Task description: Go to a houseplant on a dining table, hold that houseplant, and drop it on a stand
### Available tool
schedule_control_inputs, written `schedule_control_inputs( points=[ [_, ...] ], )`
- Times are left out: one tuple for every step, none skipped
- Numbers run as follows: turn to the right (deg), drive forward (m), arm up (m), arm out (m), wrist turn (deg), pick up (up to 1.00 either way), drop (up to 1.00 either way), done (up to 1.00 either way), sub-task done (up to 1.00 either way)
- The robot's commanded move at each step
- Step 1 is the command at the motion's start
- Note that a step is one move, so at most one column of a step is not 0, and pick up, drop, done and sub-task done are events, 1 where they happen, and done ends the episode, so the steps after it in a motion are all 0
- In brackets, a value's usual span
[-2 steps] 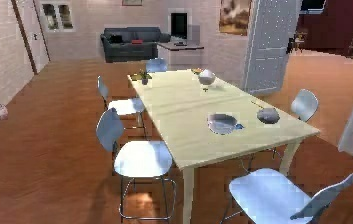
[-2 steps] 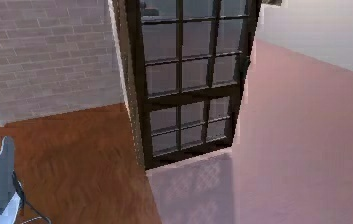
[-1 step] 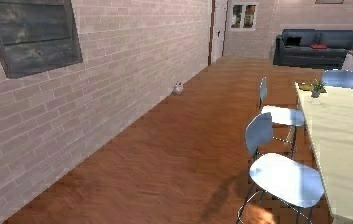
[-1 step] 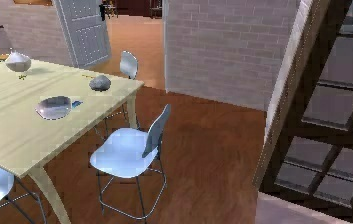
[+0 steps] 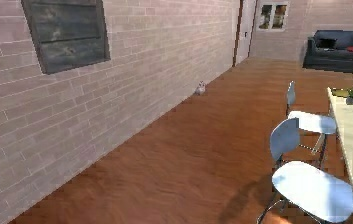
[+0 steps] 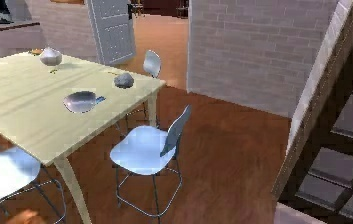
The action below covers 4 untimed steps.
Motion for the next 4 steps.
schedule_control_inputs(
  points=[
    [0.0,0.85,0.0,0.0,0.0,0.0,0.0,0.0,0.0],
    [27.0,0.0,0.0,0.0,0.0,0.0,0.0,0.0,0.0],
    [0.0,0.8,0.0,0.0,0.0,0.0,0.0,0.0,0.0],
    [-27.0,0.0,0.0,0.0,0.0,0.0,0.0,0.0,0.0]
  ],
)
